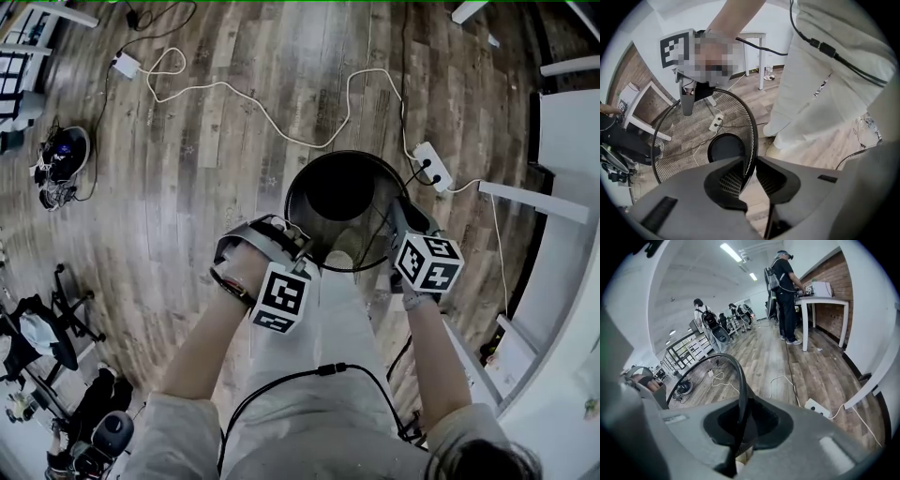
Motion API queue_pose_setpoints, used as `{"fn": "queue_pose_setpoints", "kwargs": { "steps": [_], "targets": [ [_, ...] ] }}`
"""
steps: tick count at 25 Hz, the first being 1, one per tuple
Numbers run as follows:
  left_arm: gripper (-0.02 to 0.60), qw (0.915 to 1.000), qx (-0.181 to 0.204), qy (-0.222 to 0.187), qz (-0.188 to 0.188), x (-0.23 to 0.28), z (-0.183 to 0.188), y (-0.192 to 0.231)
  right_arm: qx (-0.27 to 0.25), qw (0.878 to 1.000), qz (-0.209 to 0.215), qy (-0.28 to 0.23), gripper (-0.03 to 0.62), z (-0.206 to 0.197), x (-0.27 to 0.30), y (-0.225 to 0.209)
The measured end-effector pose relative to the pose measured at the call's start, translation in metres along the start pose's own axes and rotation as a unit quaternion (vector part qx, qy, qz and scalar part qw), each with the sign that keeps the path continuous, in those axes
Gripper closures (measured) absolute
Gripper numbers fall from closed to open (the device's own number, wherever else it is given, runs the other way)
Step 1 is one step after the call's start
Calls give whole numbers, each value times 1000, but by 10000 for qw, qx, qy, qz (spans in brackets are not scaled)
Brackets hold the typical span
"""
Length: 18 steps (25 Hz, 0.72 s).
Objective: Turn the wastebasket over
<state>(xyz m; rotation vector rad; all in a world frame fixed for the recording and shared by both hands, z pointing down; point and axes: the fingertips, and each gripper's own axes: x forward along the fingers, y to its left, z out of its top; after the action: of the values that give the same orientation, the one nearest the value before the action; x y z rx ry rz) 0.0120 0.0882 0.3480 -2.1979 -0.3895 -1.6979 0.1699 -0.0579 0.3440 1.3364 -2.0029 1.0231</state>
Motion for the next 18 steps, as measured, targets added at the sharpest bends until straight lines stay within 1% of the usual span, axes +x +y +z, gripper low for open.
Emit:
{"fn": "queue_pose_setpoints", "kwargs": {
  "steps": [4, 10, 18],
  "targets": [
    [512, 9999, 88, 13, 53, -35, 5, 3, 37, 9999, -9, -105, 572, 20, -27, 12],
    [512, 9993, 307, 82, 174, -84, 9, 4, 256, 9995, -24, -203, 574, 38, -61, 31],
    [512, 9988, 396, 79, 283, -134, 15, -6, 292, 9991, -37, -307, 575, 55, -101, 58]
  ]
}}
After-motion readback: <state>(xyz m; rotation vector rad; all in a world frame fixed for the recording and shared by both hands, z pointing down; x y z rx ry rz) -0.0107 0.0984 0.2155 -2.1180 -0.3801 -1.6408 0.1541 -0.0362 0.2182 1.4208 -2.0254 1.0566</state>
